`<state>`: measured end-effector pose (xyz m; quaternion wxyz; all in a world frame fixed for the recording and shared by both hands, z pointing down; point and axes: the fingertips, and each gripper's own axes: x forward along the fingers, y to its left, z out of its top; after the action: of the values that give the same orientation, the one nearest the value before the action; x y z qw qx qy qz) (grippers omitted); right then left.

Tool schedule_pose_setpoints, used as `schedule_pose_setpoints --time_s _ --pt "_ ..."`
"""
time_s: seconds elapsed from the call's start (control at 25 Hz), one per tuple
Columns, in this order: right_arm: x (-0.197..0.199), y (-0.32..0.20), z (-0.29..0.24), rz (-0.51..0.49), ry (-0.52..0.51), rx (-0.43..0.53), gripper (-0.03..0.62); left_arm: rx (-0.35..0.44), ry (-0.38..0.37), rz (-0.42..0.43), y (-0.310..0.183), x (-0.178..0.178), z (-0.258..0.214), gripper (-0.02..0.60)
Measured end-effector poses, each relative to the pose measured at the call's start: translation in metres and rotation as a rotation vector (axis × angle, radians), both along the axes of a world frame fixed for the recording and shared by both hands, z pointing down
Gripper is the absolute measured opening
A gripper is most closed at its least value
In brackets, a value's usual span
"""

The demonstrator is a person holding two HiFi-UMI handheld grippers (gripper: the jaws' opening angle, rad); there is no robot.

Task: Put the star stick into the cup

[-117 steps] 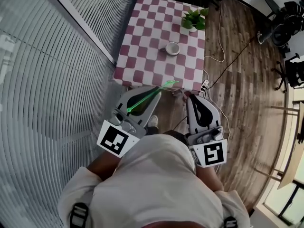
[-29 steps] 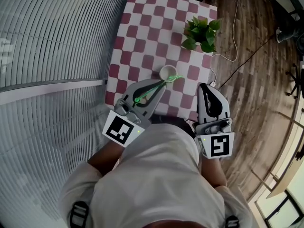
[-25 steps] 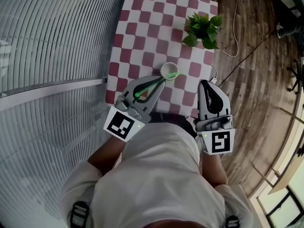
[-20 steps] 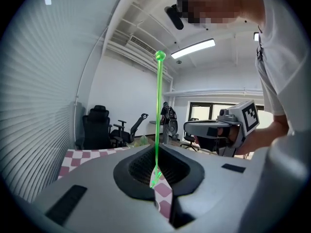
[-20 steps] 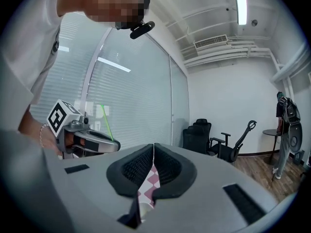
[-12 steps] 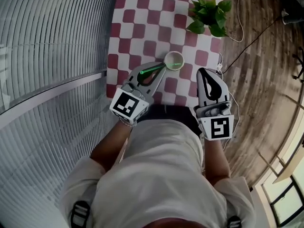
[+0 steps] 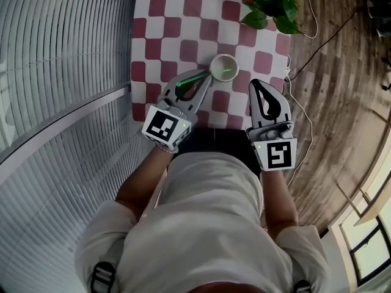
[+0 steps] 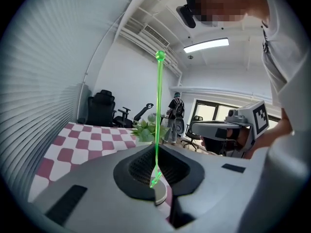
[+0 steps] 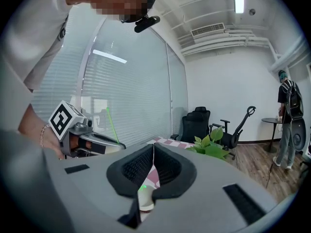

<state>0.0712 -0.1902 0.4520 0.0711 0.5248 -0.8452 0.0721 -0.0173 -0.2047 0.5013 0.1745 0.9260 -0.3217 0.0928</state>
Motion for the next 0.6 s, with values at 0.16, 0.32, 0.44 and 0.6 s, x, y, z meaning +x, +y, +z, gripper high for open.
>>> schedule_pose_setpoints --time_s 0.16,0.32,0.44,0.6 --pt "0.001 0.001 0.018 0.002 -0.007 -0.022 0.032 -0.013 0.005 -0.004 -0.001 0.002 0.022 0.041" --pt "0.002 0.001 0.034 0.006 -0.018 -0.045 0.032 -0.031 0.001 -0.006 -0.001 0.005 0.043 0.041" --pt "0.002 0.001 0.044 0.000 -0.022 -0.061 0.032 -0.044 0.014 -0.017 -0.001 0.007 0.053 0.041" --pt "0.002 0.000 0.054 -0.003 -0.027 -0.073 0.032 -0.068 0.014 -0.023 -0.001 0.008 0.066 0.041"
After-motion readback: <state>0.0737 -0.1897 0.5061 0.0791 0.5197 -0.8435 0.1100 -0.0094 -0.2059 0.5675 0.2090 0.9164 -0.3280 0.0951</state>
